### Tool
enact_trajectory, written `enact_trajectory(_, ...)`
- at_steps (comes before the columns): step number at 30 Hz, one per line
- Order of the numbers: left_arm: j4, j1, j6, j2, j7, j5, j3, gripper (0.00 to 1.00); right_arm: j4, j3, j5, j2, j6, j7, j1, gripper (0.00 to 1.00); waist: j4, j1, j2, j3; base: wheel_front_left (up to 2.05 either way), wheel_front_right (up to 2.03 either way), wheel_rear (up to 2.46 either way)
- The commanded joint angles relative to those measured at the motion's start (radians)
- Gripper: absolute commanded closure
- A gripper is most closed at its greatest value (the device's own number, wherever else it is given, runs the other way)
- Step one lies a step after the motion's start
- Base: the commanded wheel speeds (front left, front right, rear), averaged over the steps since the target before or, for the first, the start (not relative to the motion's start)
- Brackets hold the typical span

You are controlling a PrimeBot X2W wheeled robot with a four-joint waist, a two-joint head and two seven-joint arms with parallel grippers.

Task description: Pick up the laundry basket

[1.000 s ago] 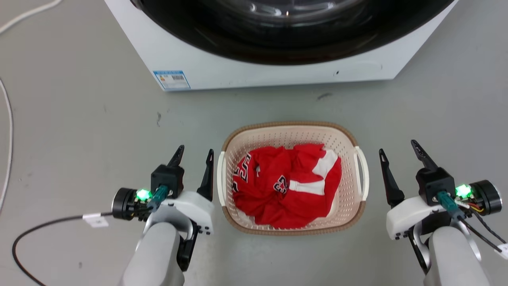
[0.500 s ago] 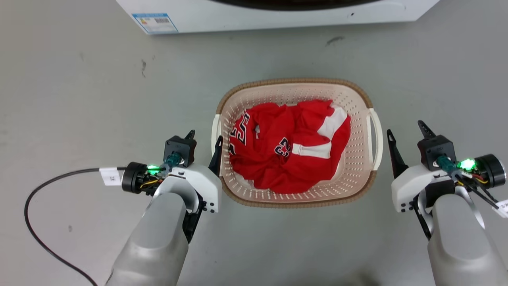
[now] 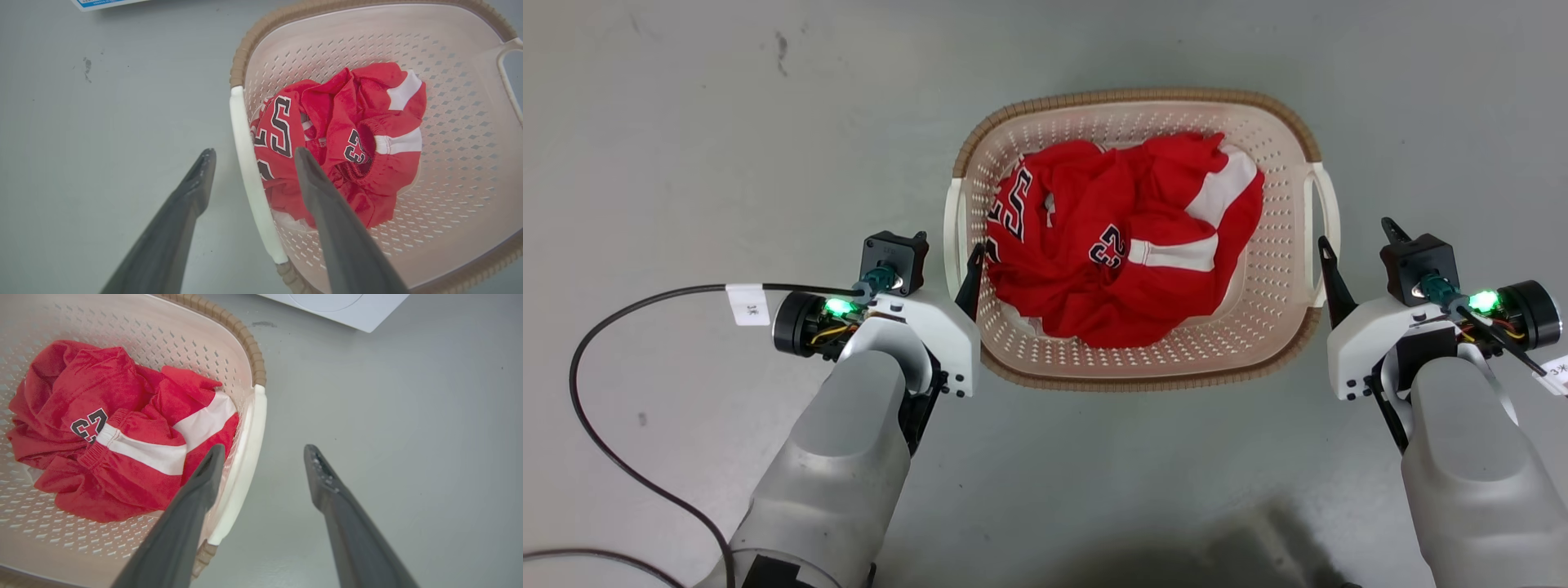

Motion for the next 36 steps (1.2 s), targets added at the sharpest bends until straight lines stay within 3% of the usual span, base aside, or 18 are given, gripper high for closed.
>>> enact_trajectory(1, 0.005, -0.014, 0.0, 0.002, -0.002, -0.002, -0.003, 0.0, 0.007, -0.003, -0.006, -0.001, -0.001, -0.002, -0.017, 0.0, -0.001, -0.0001, 0.0, 0.012, 0.0, 0.0, 0.0)
enact_trajectory(24, 0.079, -0.106, 0.002, 0.002, -0.002, -0.06, -0.096, 0.0, 0.177, -0.045, -0.045, 0.014, -0.001, -0.002, -0.138, 0.0, 0.004, -0.0001, 0.0, 0.132, 0.0, 0.0, 0.0)
enact_trajectory(25, 0.086, -0.109, 0.002, 0.002, -0.002, -0.059, -0.102, 0.15, 0.181, -0.045, -0.048, 0.015, -0.001, -0.002, -0.144, 0.0, 0.003, -0.0001, 0.0, 0.134, 0.0, 0.0, 0.0)
enact_trajectory(26, 0.088, -0.114, 0.001, 0.002, -0.002, -0.061, -0.106, 0.67, 0.184, -0.045, -0.049, 0.015, -0.001, -0.002, -0.149, 0.36, 0.003, -0.0001, 0.0, 0.137, 0.0, 0.0, 0.0)
enact_trajectory(27, 0.088, -0.119, 0.0, 0.002, -0.002, -0.063, -0.109, 1.0, 0.187, -0.047, -0.049, 0.016, -0.001, -0.002, -0.152, 0.82, 0.002, -0.0001, 0.0, 0.14, 0.0, 0.0, 0.0)
enact_trajectory(28, 0.096, -0.119, -0.004, 0.002, -0.002, -0.065, -0.116, 1.0, 0.201, -0.045, -0.053, 0.016, -0.001, -0.002, -0.153, 1.0, 0.001, -0.0001, 0.0, 0.142, 0.0, 0.0, 0.0)
enact_trajectory(36, 0.11, -0.128, -0.016, 0.003, -0.001, -0.088, -0.148, 1.0, 0.231, -0.041, -0.062, 0.013, -0.001, -0.002, -0.177, 1.0, 0.002, -0.0001, 0.0, 0.138, 0.0, 0.0, 0.0)
